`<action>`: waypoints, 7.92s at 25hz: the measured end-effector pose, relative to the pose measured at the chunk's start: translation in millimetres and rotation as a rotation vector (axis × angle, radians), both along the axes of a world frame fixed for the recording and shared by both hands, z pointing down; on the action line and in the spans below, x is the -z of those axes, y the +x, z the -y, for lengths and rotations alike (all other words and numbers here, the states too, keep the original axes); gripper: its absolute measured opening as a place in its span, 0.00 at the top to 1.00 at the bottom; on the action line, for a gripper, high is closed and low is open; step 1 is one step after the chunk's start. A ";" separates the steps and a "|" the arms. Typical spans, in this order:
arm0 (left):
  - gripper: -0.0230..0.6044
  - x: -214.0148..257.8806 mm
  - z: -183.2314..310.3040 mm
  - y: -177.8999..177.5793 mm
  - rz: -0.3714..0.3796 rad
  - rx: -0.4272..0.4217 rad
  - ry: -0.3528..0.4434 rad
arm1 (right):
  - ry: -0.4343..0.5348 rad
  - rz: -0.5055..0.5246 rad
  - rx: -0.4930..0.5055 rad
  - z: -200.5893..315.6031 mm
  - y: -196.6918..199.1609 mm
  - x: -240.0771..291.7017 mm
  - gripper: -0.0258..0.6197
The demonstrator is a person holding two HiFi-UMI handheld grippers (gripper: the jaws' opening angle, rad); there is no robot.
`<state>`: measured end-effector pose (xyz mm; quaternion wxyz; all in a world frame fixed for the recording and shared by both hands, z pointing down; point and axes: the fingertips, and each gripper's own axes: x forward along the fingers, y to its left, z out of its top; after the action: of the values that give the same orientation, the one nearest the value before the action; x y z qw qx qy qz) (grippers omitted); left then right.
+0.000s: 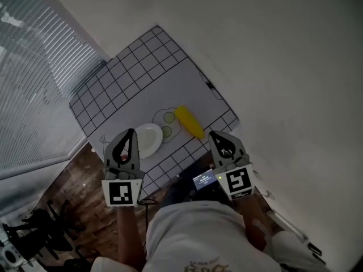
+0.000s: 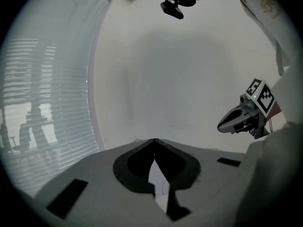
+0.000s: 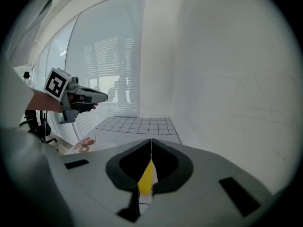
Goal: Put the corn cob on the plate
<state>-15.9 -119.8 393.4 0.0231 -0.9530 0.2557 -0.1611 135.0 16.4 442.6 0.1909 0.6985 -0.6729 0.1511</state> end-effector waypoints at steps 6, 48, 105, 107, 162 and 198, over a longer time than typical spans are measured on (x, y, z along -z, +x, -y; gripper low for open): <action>0.95 -7.6 -13.2 35.7 0.051 -0.133 0.068 | -0.021 0.017 -0.040 -9.6 11.4 -14.1 0.95; 0.60 -183.0 -91.2 122.9 0.656 -1.012 0.142 | -0.260 0.211 0.008 6.1 -5.8 -148.6 0.71; 0.51 -243.7 -89.8 141.1 1.129 -1.418 0.347 | -0.356 0.033 0.192 30.7 -14.1 -182.7 0.62; 0.51 -236.8 -87.0 140.8 1.117 -1.392 0.345 | -0.349 0.013 0.210 33.2 -14.2 -175.7 0.62; 0.51 -142.3 -18.7 -82.2 0.934 -0.509 -0.098 | -0.266 -0.246 1.156 103.2 -222.5 -79.2 0.62; 0.51 -204.5 -33.7 -63.0 0.862 -0.177 -0.340 | -0.415 -0.375 1.509 94.4 -197.2 -143.1 0.62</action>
<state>-78.9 -86.1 597.9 -0.0153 -0.8075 0.1104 -0.5792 -62.3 -78.0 585.7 0.4771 0.0194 -0.8785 -0.0166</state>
